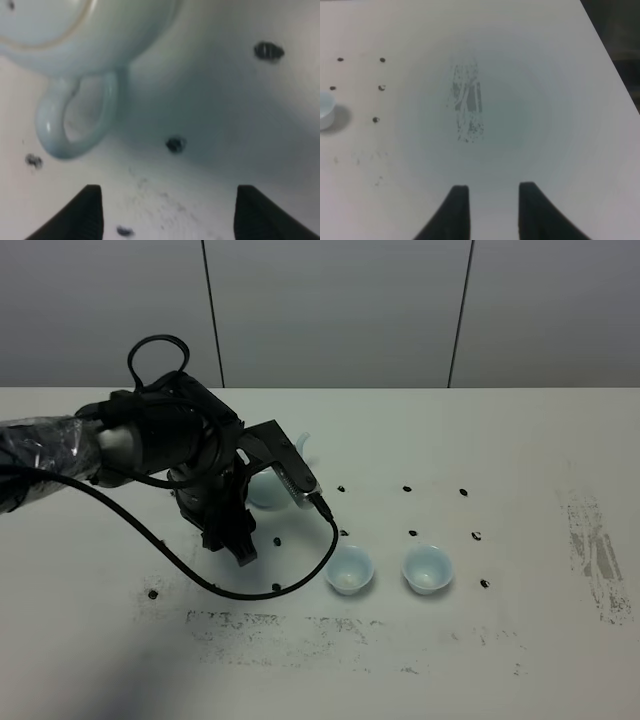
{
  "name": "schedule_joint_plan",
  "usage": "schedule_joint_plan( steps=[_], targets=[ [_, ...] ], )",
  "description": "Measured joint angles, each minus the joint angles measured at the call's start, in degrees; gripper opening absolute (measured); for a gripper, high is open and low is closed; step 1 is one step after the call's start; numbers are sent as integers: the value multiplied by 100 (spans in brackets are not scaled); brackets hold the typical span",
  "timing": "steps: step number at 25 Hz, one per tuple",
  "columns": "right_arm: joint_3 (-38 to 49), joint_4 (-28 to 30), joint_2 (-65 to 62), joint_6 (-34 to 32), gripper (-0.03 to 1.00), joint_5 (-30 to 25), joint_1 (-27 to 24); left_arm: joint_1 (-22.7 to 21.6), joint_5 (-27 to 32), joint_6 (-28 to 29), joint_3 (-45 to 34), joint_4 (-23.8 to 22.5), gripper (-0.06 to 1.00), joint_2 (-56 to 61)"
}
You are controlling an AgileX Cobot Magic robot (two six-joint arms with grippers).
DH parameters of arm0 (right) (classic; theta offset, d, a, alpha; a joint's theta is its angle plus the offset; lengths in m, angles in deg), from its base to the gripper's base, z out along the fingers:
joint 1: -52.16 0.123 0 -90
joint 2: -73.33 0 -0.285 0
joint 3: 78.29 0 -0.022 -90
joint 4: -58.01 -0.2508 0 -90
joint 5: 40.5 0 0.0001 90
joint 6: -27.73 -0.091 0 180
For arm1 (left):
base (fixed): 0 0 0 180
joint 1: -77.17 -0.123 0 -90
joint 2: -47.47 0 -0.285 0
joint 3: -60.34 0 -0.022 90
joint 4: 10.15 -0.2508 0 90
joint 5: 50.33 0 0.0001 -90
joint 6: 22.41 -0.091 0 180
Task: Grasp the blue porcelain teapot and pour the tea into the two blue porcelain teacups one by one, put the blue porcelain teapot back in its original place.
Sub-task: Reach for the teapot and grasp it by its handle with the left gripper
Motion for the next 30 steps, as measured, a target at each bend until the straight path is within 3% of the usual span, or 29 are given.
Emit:
schedule_joint_plan(
  steps=[5,10,15,21,24,30],
  targets=[
    [0,0,0,0,23,0,0,-76,457,-162,0,747,58,792],
    [0,0,0,0,23,0,0,-665,327,-695,236,1570,58,853],
    [0,0,0,0,23,0,0,-1017,214,-1298,600,1928,58,381],
    [0,0,0,0,23,0,0,-1122,3,-2290,864,2456,58,-178],
    [0,0,0,0,23,0,0,-1129,-100,-2459,926,2757,58,-331],
    [0,0,0,0,23,0,0,-1129,-426,-2507,945,2859,58,-537]
  ],
)
